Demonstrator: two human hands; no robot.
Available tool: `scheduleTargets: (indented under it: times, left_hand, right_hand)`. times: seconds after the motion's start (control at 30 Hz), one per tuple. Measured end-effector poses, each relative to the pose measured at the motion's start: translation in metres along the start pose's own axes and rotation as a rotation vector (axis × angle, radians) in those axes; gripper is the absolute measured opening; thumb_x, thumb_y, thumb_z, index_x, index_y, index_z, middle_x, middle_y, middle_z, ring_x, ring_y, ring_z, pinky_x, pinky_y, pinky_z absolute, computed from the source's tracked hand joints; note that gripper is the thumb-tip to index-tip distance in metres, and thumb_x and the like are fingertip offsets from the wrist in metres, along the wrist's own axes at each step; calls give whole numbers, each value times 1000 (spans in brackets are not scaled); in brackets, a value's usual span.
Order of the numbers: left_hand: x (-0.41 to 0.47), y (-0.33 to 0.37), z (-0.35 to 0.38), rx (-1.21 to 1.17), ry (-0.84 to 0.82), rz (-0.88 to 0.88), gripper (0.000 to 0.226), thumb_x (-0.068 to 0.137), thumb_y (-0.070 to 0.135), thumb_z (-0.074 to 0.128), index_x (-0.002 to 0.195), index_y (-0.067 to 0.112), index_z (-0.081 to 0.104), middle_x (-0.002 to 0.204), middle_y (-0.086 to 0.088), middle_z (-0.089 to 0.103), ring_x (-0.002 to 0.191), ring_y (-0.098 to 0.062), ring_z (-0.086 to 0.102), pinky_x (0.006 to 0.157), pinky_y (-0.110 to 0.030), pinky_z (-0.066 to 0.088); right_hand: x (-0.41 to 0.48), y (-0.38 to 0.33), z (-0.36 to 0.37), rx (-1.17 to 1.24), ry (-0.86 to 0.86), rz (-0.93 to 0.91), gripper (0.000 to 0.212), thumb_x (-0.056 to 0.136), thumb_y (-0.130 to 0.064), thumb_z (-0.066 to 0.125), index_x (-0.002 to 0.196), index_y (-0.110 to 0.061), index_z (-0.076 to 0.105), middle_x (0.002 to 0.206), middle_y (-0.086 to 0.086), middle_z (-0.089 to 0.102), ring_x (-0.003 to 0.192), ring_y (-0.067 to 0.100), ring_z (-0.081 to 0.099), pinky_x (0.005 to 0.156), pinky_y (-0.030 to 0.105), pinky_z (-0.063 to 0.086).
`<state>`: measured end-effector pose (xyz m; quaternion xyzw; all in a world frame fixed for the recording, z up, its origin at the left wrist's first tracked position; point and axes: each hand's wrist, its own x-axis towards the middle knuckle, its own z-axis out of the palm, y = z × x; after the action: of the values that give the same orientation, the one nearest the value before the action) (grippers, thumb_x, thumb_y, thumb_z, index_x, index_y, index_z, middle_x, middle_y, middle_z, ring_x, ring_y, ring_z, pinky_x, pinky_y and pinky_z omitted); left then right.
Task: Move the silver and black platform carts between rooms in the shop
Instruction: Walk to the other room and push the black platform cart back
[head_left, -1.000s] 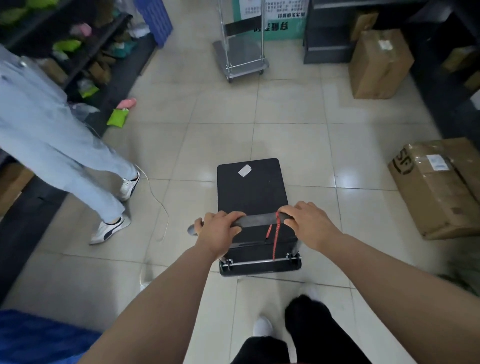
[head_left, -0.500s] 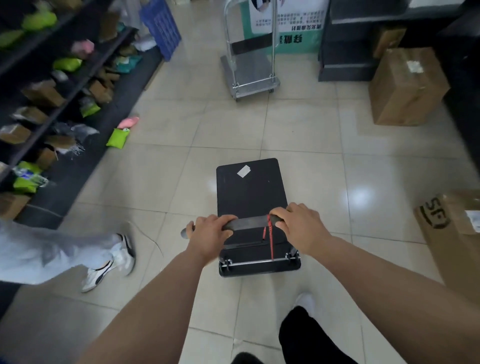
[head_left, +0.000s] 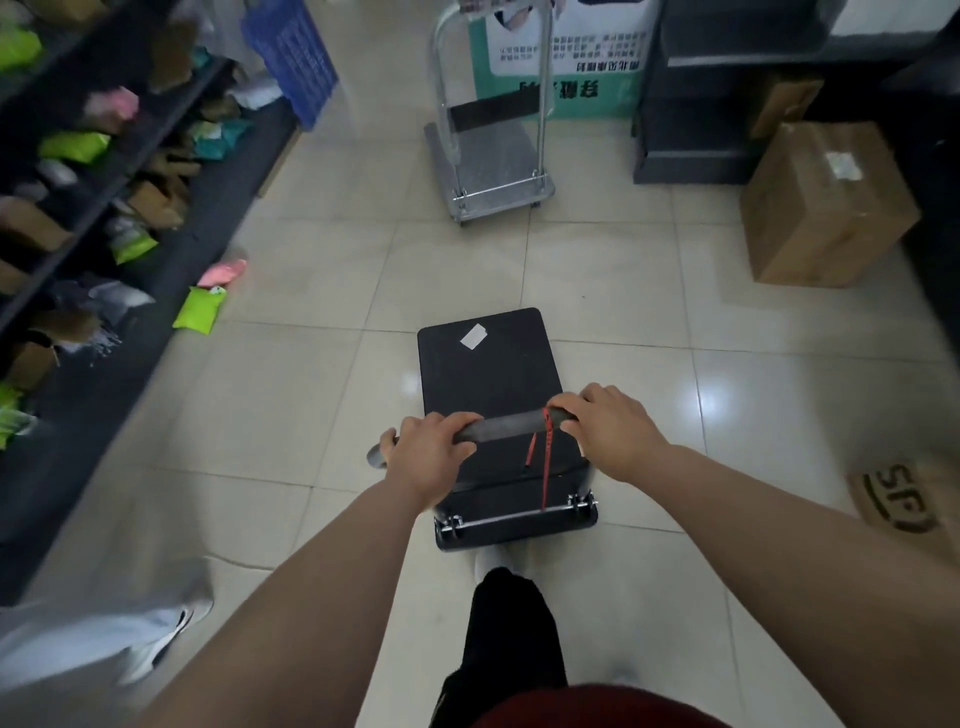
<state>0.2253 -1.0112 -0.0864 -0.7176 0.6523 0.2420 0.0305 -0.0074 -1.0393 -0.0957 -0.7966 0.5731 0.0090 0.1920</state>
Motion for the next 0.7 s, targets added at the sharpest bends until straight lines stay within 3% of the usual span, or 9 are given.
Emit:
scheduleTargets:
  times: [0.37,0.7]
  left_hand:
    - [158,-23,-76,27,-19,3,32,93,37,46,121,52,50,107,4,59,113,-25,49,107,-50,27]
    - [265,11,-121,12,-7,-48,35,95,34,45,126,49,51,107,3,59,113,-25,49,109,-49,26]
  right_hand:
    - [168,-1,-37,22,-22,27,31,98,-31,41,129,-30,46,113,9,55,103,30,51,90,39,43]
    - [287,51,-82,-20,-41,-82,30,99,-35,40,129,-32,43,109,8,56,100,29,51,84,38,43]
